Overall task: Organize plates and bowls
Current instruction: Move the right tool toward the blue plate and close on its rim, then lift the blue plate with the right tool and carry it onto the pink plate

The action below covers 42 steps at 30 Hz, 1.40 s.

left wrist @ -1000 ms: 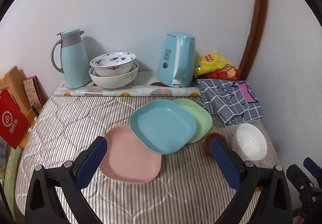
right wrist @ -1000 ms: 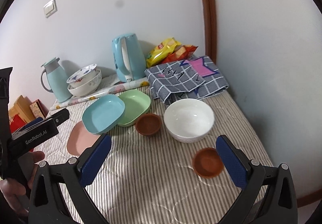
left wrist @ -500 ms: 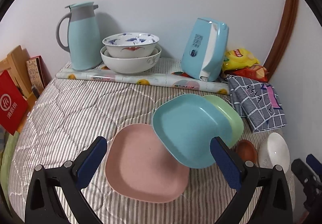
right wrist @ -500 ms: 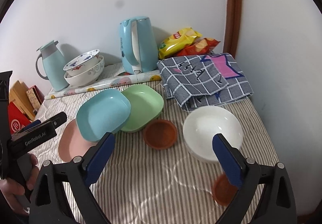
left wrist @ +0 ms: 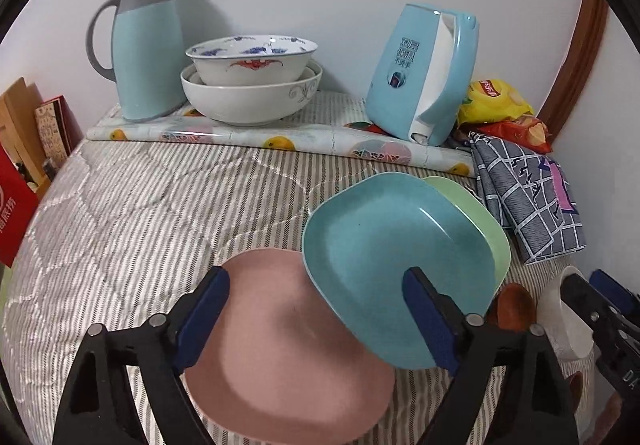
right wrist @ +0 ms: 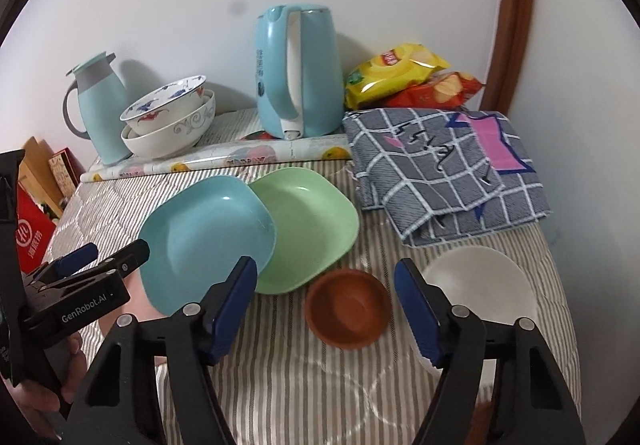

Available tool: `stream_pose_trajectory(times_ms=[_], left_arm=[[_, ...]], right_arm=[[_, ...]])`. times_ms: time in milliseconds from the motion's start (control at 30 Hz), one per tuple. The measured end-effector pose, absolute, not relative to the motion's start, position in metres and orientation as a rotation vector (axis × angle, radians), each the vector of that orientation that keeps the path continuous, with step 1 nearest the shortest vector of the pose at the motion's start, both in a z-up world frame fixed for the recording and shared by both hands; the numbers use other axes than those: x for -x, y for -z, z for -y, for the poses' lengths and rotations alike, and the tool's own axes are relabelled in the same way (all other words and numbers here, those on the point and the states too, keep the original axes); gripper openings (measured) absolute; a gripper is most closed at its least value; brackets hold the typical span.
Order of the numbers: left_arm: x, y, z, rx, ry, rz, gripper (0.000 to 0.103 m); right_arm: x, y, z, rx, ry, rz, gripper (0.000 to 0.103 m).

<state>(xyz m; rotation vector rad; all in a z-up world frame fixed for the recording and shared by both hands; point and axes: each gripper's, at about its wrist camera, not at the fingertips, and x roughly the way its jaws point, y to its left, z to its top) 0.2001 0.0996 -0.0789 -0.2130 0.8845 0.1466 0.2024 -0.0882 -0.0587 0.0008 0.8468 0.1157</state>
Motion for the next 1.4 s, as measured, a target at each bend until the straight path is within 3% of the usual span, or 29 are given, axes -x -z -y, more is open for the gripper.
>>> stream_pose_trajectory(times_ms=[300,467,533,600,667,733,967,1400], left_arm=[[-0.209,0.096,-0.108,0.243,-0.125,-0.918,0.082],[-0.214,0.1,-0.109,0.262,-0.104,-0.932,0.075],[-0.216,0.101,-0.107,0.257,-0.099,-0.937,0.074],[-0.218,0.103,-0.106,0.254,-0.093,-0.943,0.065],[-0.219,0.105,-0.107,0.258,-0.086,-0.952,0.051],[-0.221,0.107,-0.107,0.263,-0.08,-0.955,0.042],[-0.219,0.107,-0.104,0.257,-0.048,-0.953,0.02],[-0.203,0.101,-0.106,0.259,-0.04,-0.943,0.015]], right_arm=[[-0.246,0.083,0.064,0.031,-0.154,-0.879,0.067],[-0.264,0.098,0.053,0.034,-0.173,-0.907,0.061],[-0.269,0.102,0.051,0.034,-0.176,-0.919,0.053],[-0.273,0.108,0.048,0.034,-0.181,-0.942,0.044],[-0.274,0.112,0.047,0.033,-0.188,-0.955,0.024],[-0.273,0.113,0.047,0.029,-0.194,-0.964,0.014],[-0.259,0.112,0.038,0.05,-0.196,-0.96,0.011],[-0.228,0.108,0.044,-0.037,-0.169,-0.976,0.01]])
